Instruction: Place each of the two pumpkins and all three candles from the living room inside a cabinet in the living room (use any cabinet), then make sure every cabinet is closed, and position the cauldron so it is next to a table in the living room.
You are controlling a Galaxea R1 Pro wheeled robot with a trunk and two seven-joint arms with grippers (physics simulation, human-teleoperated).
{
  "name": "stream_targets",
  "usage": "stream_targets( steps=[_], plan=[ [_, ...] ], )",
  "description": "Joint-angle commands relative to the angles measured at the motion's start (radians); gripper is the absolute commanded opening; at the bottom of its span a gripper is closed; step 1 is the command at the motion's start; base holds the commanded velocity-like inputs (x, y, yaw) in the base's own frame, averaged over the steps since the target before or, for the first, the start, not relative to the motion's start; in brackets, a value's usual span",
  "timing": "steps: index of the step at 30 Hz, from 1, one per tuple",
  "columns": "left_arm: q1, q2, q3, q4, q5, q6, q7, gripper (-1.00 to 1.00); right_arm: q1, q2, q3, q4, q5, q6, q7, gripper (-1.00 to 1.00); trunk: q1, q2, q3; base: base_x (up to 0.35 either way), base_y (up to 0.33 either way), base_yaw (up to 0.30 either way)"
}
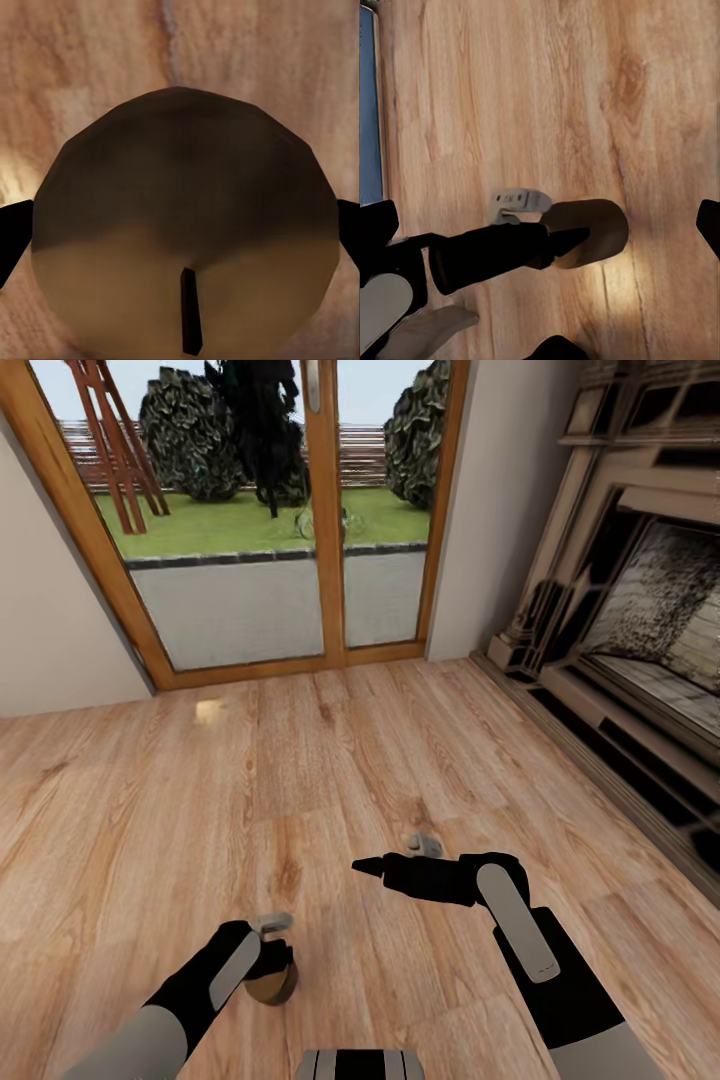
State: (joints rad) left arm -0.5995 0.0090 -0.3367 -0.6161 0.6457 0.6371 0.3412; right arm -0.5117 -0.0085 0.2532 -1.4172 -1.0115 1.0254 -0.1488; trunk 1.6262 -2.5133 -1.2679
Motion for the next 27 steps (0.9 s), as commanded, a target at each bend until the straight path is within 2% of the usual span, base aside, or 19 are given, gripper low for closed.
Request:
stream_targets(
  steps=[1,8,15,27],
  plan=[
    [0.0,0.005,-0.003,-0.007,0.014,0.008,0.009,-1.0,-0.001,-0.001,0.001,0.0,-0.009,0.001,-0.011,1.0,-0.001,0.0,0.003,0.0,0.0,0.0],
    [0.0,0.022,0.008,-0.04,0.015,0.055,0.011,-1.0,-0.001,-0.001,0.001,0.022,-0.008,-0.001,-0.012,1.0,-0.004,0.002,0.03,0.0,0.0,0.0],
    [0.0,0.023,0.072,-0.043,0.014,0.08,0.012,-1.0,-0.001,-0.001,0.001,0.03,-0.007,-0.002,-0.012,1.0,-0.007,0.003,0.057,0.0,0.0,-0.017],
    [0.0,0.023,0.08,-0.044,0.014,0.088,0.012,-1.0,-0.001,-0.001,0.001,0.032,-0.008,-0.003,-0.012,1.0,-0.012,0.006,0.104,0.0,0.0,-0.233]
  ],
)
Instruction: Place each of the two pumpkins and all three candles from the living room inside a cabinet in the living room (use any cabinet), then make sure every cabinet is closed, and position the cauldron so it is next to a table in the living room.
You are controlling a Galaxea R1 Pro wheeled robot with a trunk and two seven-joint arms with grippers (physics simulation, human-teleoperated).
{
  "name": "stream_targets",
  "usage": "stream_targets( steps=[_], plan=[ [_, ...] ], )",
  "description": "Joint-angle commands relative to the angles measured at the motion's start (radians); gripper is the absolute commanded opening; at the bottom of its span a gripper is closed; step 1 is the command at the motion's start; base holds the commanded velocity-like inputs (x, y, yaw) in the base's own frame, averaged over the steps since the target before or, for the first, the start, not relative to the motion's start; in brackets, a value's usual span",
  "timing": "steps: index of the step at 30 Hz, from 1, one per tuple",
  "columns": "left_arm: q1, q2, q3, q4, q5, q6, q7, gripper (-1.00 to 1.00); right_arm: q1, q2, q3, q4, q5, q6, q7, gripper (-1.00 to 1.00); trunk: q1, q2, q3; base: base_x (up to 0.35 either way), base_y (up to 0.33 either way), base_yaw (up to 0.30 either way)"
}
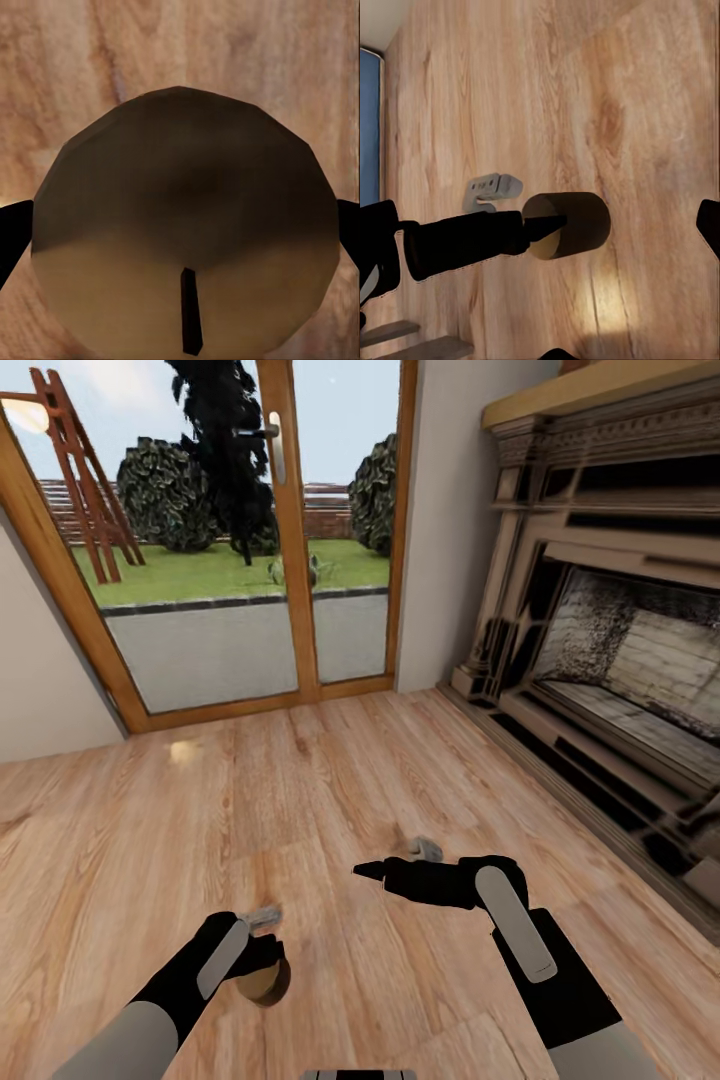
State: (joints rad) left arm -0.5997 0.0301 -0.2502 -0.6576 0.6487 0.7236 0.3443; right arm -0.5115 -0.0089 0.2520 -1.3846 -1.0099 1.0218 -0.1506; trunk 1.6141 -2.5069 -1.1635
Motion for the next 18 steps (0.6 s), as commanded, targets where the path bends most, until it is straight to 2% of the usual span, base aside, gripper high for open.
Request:
stream_targets(
  steps=[1,14,18],
  plan=[
    [0.0,0.002,-0.006,-0.002,0.011,0.002,0.01,-1.0,-0.001,-0.001,0.002,-0.001,-0.009,0.001,-0.01,1.0,-0.001,0.0,0.003,-0.005,0.0,-0.264],
    [0.0,0.002,-0.006,-0.003,0.011,0.002,0.009,-1.0,-0.001,-0.001,-0.002,0.019,-0.01,0.0,-0.01,1.0,-0.006,0.003,0.053,-0.034,0.0,-0.27],
    [0.0,0.002,-0.006,-0.003,0.01,0.002,0.01,-1.0,-0.001,0.0,-0.038,0.02,-0.01,0.004,-0.009,1.0,-0.008,0.004,0.068,-0.001,0.0,-0.261]
  ],
)
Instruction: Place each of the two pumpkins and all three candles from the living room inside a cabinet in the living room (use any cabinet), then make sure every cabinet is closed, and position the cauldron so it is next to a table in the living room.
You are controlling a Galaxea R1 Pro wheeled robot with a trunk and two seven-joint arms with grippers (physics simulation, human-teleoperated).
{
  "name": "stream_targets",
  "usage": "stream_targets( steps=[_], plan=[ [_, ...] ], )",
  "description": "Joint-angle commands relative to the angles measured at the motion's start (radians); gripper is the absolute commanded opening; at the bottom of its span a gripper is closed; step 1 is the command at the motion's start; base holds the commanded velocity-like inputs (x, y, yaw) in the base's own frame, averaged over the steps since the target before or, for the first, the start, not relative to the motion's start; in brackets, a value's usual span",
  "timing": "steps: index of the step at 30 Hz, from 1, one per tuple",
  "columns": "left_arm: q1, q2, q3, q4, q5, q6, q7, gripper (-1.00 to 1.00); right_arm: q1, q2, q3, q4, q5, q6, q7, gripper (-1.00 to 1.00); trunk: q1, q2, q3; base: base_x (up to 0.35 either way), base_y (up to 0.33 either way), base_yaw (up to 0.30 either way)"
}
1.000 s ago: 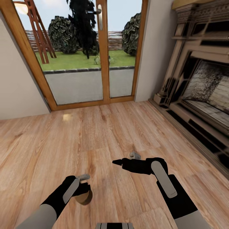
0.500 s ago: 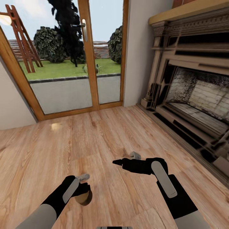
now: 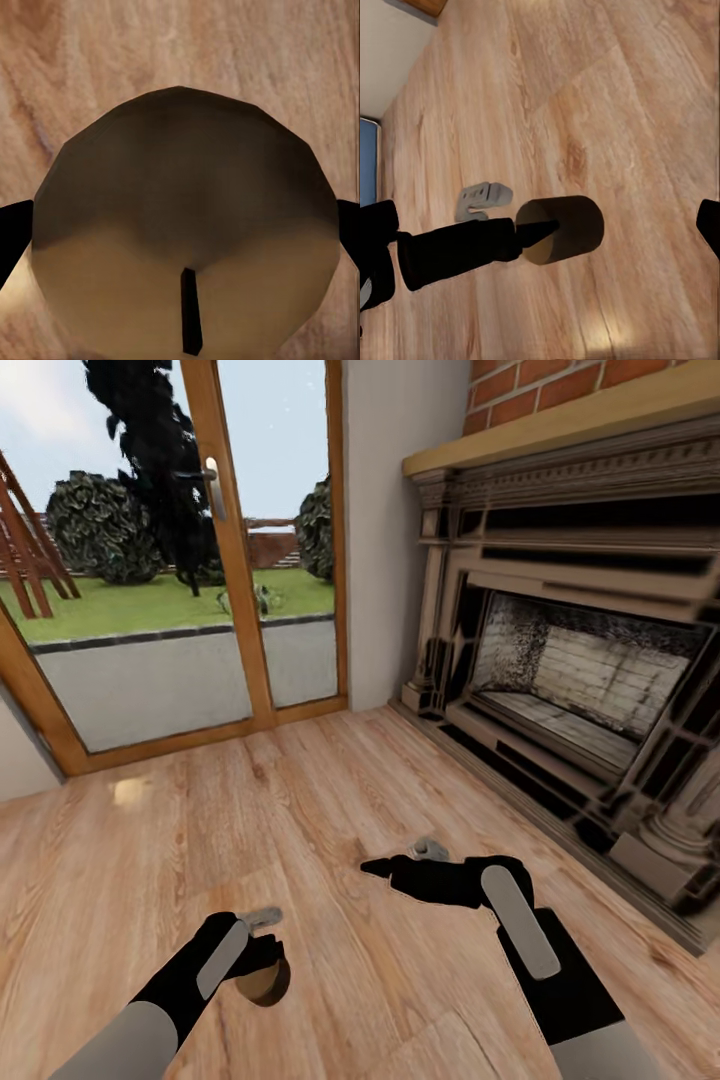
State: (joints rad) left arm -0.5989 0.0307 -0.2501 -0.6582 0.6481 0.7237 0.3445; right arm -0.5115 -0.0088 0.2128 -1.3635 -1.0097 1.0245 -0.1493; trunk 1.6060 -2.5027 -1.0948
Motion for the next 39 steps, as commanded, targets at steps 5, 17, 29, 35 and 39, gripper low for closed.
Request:
stream_targets(
  steps=[5,17,29,35,39],
  plan=[
    [-0.001,0.002,-0.006,-0.002,0.008,0.002,0.01,-1.0,-0.001,0.0,-0.029,0.0,-0.01,0.006,-0.011,1.0,-0.002,0.001,0.012,0.0,0.0,-0.132],
    [-0.001,0.046,-0.003,-0.001,0.01,-0.001,0.108,-1.0,-0.001,0.004,-0.035,0.001,-0.007,-0.002,-0.259,1.0,-0.021,0.031,0.036,0.0,0.0,-0.01],
    [0.0,0.047,-0.003,-0.001,0.01,-0.009,0.115,-1.0,0.0,0.0,-0.025,0.149,0.022,-0.102,-0.555,1.0,-0.067,0.115,0.054,0.0,0.0,0.004],
    [0.007,0.052,-0.006,0.015,0.008,-0.046,0.115,-1.0,0.001,-0.001,0.001,0.44,0.158,-0.338,-0.51,1.0,-0.09,0.157,0.063,0.0,0.0,0.068],
    [0.012,0.049,-0.008,0.07,0.01,-0.144,0.11,-1.0,0.001,-0.002,0.013,0.525,0.192,-0.377,-0.43,1.0,-0.106,0.185,0.069,0.0,0.0,0.083]
  ],
)
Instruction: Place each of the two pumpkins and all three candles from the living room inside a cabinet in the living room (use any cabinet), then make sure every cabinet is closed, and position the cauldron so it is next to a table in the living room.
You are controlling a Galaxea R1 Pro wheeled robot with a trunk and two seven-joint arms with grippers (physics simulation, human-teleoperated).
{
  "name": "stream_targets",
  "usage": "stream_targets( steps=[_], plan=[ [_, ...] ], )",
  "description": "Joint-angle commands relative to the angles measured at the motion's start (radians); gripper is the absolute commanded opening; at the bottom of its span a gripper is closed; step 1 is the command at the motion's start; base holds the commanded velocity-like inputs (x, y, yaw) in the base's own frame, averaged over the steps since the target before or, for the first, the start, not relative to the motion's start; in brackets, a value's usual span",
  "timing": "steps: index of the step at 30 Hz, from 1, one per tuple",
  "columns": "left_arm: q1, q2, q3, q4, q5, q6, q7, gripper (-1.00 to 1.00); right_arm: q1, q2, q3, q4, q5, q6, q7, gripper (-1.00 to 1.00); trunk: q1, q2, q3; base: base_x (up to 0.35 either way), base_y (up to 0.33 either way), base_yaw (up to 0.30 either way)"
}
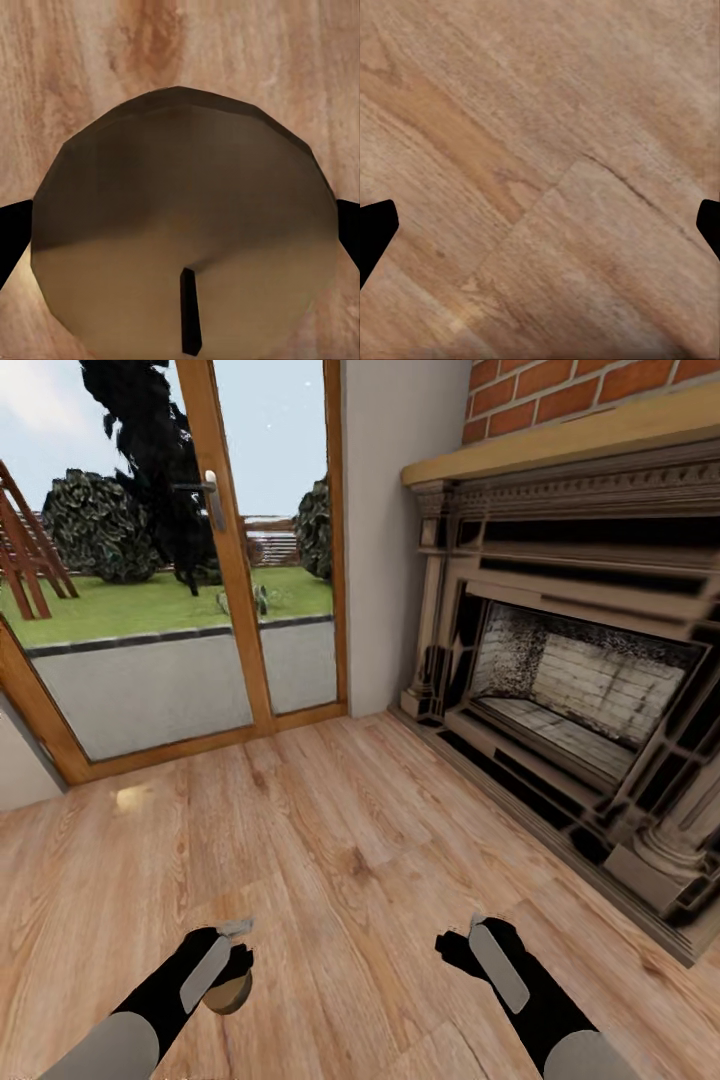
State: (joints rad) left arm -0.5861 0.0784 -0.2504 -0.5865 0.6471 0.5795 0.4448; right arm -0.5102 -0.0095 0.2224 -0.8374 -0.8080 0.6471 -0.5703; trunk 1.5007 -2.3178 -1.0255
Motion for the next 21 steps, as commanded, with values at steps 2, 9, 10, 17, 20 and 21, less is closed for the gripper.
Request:
stream_targets(
  steps=[2,9,10,17,20,21],
  plan=[
    [0.0,0.0,-0.009,0.04,0.005,-0.028,0.006,-1.0,0.0,-0.001,0.007,0.021,-0.007,-0.042,0.007,1.0,-0.008,0.014,0.003,0.0,0.0,0.064],
    [0.001,-0.002,-0.01,0.071,0.005,-0.064,0.003,-1.0,0.037,-0.001,0.035,0.039,-0.002,-0.085,0.015,1.0,-0.035,0.063,0.019,0.0,0.0,-0.023],
    [0.002,-0.003,-0.01,0.072,0.006,-0.068,0.003,-1.0,0.038,0.0,0.042,0.04,-0.002,-0.089,0.015,1.0,-0.039,0.07,0.021,0.0,0.0,-0.124],
    [0.002,-0.005,-0.01,0.074,0.011,-0.102,0.003,-1.0,0.041,0.0,0.062,0.042,-0.003,-0.135,0.015,1.0,-0.066,0.119,0.033,0.0,0.0,-0.162],
    [0.002,-0.005,-0.01,0.074,0.013,-0.109,0.003,-1.0,0.041,0.0,0.063,0.043,-0.003,-0.141,0.015,1.0,-0.077,0.14,0.038,0.0,0.0,-0.177],
    [0.002,-0.004,-0.01,0.074,0.014,-0.11,0.003,-1.0,0.041,0.0,0.062,0.044,-0.003,-0.141,0.015,1.0,-0.081,0.147,0.04,0.0,0.0,-0.18]
  ],
)
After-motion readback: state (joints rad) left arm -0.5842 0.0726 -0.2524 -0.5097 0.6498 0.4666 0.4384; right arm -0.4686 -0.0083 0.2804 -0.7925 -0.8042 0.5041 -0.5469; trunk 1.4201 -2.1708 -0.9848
